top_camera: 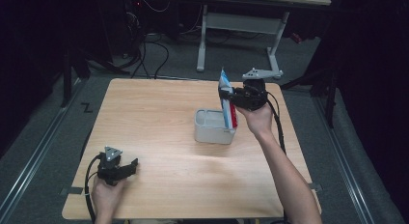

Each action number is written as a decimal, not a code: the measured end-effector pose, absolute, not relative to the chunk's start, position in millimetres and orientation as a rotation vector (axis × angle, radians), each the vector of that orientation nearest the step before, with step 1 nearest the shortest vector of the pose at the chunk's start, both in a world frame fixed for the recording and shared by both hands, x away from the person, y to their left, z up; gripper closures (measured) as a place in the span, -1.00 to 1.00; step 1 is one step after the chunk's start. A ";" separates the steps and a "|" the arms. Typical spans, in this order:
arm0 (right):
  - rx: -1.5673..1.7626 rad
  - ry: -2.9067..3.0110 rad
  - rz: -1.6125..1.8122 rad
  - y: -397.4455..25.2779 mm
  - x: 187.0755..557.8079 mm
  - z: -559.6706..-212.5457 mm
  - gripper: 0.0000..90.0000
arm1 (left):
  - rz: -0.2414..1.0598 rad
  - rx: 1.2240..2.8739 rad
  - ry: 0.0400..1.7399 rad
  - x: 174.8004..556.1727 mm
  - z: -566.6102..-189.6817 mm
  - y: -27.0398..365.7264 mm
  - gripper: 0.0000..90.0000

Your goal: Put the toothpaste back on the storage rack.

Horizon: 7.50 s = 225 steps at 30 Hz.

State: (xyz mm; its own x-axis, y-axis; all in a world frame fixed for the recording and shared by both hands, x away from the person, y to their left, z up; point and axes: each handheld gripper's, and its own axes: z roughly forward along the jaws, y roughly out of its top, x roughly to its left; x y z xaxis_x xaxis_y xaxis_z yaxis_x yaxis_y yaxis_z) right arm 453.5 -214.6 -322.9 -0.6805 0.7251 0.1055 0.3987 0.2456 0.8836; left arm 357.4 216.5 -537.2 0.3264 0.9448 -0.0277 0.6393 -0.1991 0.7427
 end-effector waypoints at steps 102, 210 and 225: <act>1.099 2.335 1.101 -179.1 490.5 -397.8 0.57 | 0.585 1.931 1.391 357.3 -537.2 216.6 -0.43; 1.162 2.053 1.271 -264.0 425.0 -359.6 0.13 | 0.580 1.928 1.388 357.3 -537.2 216.8 -0.43; 1.193 2.038 1.217 -283.0 416.9 -362.7 0.14 | 0.583 1.933 1.389 357.3 -537.0 216.3 -0.43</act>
State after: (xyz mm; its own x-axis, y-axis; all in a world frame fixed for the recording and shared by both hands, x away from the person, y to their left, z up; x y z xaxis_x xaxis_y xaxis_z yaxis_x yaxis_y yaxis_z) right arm 416.9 -283.0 -362.7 -0.5047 0.8628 0.0306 0.4361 0.2242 0.8715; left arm 357.3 216.3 -537.0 0.3312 0.9431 -0.0292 0.6399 -0.2018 0.7415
